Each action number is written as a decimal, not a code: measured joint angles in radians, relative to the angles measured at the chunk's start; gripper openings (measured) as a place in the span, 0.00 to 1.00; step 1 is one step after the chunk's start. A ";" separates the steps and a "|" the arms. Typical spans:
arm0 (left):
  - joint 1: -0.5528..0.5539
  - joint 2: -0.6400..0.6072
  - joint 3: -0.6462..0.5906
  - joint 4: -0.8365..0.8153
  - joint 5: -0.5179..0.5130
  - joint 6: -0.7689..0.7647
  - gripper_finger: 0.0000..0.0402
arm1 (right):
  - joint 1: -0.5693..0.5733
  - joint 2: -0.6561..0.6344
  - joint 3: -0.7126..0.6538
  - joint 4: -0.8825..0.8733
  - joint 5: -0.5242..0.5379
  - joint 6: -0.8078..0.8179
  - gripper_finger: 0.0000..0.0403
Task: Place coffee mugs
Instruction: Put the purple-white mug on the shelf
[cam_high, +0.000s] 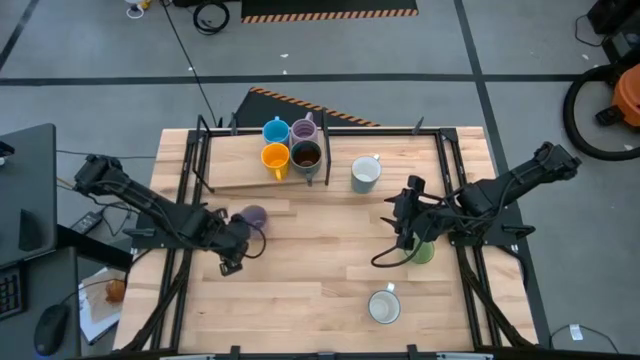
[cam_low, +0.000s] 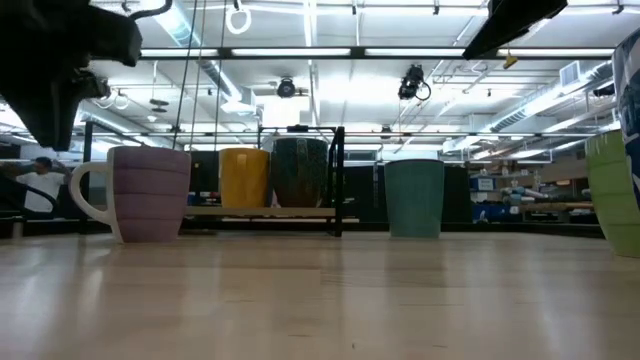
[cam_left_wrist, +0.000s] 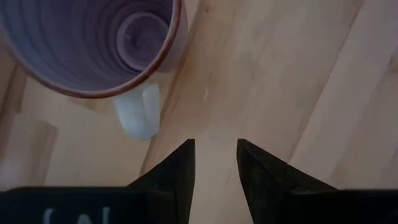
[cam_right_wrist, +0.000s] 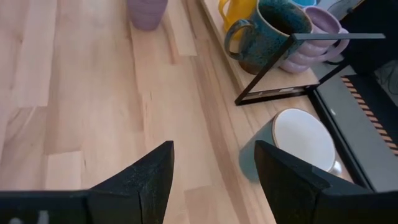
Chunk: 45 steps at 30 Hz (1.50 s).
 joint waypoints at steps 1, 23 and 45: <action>-0.001 0.000 -0.017 0.018 -0.002 -0.001 0.31 | -0.004 0.000 0.000 0.000 0.000 -0.002 0.57; 0.031 0.001 -0.162 -0.006 -0.313 -0.116 0.31 | -0.016 0.000 0.000 0.019 -0.008 -0.013 0.57; 0.067 0.002 -0.100 -0.141 -0.190 -0.157 0.31 | -0.016 0.000 0.000 0.020 -0.009 -0.013 0.57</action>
